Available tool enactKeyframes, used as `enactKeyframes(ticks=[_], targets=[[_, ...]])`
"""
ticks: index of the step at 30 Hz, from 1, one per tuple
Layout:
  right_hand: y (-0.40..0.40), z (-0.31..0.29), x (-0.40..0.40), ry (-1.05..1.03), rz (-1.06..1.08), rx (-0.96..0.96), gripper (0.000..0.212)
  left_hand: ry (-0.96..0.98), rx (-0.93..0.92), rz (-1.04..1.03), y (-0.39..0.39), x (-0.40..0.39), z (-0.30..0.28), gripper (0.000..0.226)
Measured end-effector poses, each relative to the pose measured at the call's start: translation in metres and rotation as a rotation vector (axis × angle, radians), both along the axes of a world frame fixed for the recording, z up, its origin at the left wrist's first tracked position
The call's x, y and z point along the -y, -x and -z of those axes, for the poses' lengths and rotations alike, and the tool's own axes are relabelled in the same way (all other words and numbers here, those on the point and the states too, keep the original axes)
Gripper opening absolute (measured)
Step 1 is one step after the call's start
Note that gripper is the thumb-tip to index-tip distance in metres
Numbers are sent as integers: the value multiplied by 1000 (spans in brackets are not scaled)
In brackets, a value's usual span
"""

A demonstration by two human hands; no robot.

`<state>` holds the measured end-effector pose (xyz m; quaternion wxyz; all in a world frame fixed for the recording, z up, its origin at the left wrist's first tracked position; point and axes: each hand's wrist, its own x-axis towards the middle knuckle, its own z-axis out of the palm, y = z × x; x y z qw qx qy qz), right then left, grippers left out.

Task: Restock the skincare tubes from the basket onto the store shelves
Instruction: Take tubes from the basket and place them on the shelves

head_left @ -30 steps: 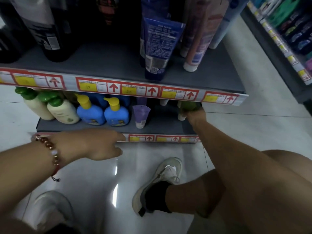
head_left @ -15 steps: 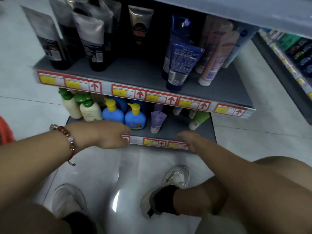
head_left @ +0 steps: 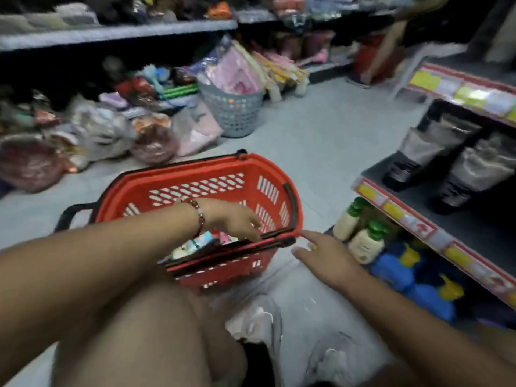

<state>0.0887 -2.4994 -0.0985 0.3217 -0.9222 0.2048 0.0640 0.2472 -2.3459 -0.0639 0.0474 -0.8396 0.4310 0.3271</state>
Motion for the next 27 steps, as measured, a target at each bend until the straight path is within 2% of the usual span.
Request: enactKeyframes(ticks=[4, 9, 14, 16, 18, 20, 22, 24, 27], targets=[[-71, -4, -36, 107, -217, 0, 47, -92, 106, -237, -62, -97, 11, 47], [-156, 32, -61, 244, -415, -164, 47, -287, 54, -375, -99, -161, 63, 46], [-232, 106, -63, 333, -613, -476, 52, -373, -47, -404, -124, -158, 136, 43], [-257, 142, -57, 351, -657, -542, 42, -371, -90, -457, -137, -146, 159, 39], [-279, 172, -51, 347, -655, -548, 27, -372, -143, -533, -151, -135, 181, 32], [-298, 195, -47, 345, -641, -526, 23, -395, -219, -601, -161, -126, 197, 27], [-309, 211, -40, 376, -660, -573, 26, -396, -251, -639, -165, -120, 217, 29], [-314, 225, -34, 403, -704, -658, 33, -374, -225, -655, -161, -113, 230, 46], [-313, 240, -27, 664, -855, -534, 39, -309, -156, -704, -150, -108, 251, 55]])
